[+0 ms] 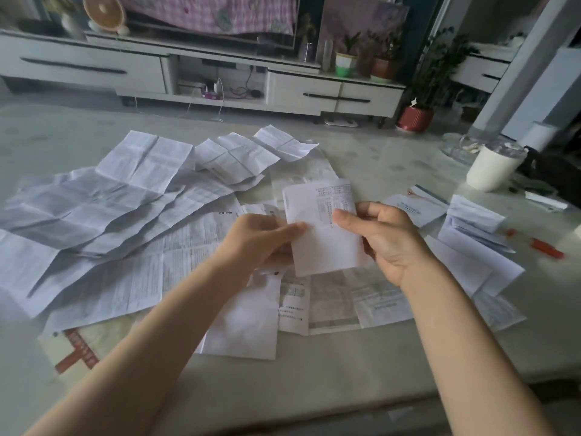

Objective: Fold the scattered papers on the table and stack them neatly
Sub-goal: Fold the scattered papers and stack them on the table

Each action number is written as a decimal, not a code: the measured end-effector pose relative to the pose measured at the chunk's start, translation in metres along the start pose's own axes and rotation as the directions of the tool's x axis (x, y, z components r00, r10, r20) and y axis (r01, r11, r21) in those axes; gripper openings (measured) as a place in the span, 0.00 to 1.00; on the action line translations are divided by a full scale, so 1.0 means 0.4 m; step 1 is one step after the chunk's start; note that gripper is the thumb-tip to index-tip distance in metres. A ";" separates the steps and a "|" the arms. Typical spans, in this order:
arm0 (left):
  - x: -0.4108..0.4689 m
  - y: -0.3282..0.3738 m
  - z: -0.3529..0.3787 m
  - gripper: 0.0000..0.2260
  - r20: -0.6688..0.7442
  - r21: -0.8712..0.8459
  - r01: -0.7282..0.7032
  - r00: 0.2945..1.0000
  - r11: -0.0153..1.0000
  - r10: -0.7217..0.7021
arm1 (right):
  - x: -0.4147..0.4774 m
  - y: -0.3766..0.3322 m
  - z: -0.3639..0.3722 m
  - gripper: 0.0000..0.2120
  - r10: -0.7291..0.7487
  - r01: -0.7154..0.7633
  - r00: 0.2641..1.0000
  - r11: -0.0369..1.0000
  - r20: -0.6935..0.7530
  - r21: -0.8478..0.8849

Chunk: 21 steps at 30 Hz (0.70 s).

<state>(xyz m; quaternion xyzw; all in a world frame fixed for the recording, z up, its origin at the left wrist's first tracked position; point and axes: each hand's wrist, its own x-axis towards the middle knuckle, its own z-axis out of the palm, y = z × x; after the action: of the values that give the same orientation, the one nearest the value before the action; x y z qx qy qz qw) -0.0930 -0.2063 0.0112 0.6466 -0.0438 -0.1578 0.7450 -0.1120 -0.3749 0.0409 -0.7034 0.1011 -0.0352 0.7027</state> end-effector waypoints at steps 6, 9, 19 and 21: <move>0.000 0.004 0.005 0.12 -0.013 0.127 -0.023 1.000 0.992 0.025 | 0.000 0.004 -0.008 0.04 -0.031 0.030 0.999 0.999 -0.014 -0.035; -0.010 0.009 0.011 0.16 0.011 0.161 -0.032 0.999 0.986 0.030 | -0.001 0.010 -0.012 0.05 -0.055 0.054 0.998 0.998 -0.007 -0.045; -0.019 0.013 0.016 0.15 -0.035 0.203 -0.044 0.998 0.978 0.052 | 0.002 0.017 -0.008 0.03 -0.150 0.131 0.977 0.983 -0.153 -0.131; -0.018 0.013 0.017 0.13 -0.061 0.214 -0.034 0.997 0.976 0.048 | 0.001 0.022 -0.004 0.05 -0.138 0.120 0.979 0.984 -0.148 -0.129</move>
<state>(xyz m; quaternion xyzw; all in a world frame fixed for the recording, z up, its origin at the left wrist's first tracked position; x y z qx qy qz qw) -0.1008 -0.2099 0.0182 0.7264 -0.0494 -0.1156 0.6756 -0.1126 -0.3766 0.0320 -0.7445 0.1118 -0.1295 0.6454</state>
